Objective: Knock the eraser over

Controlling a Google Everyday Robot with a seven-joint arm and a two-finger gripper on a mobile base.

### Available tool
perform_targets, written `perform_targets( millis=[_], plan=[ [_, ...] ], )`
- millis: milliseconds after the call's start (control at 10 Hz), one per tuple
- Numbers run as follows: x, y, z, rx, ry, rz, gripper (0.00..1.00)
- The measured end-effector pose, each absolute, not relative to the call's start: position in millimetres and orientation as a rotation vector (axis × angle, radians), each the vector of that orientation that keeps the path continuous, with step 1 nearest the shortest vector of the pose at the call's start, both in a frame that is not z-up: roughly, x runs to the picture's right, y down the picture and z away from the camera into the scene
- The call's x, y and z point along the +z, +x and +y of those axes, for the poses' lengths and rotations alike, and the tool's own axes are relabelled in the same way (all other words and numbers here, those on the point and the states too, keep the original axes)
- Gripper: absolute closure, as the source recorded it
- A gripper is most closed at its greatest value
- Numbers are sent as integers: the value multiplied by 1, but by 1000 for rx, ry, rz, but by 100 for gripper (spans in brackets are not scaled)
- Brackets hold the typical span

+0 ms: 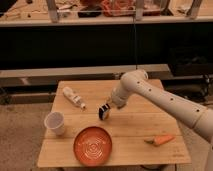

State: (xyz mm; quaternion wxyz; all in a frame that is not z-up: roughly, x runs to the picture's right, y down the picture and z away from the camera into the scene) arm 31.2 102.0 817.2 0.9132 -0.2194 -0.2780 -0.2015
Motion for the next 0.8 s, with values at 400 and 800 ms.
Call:
perform_targets(
  millis=[400, 800],
  plan=[
    [816, 29, 107, -423, -454, -601, 98],
    [808, 29, 117, -429, -465, -635, 98]
  ],
)
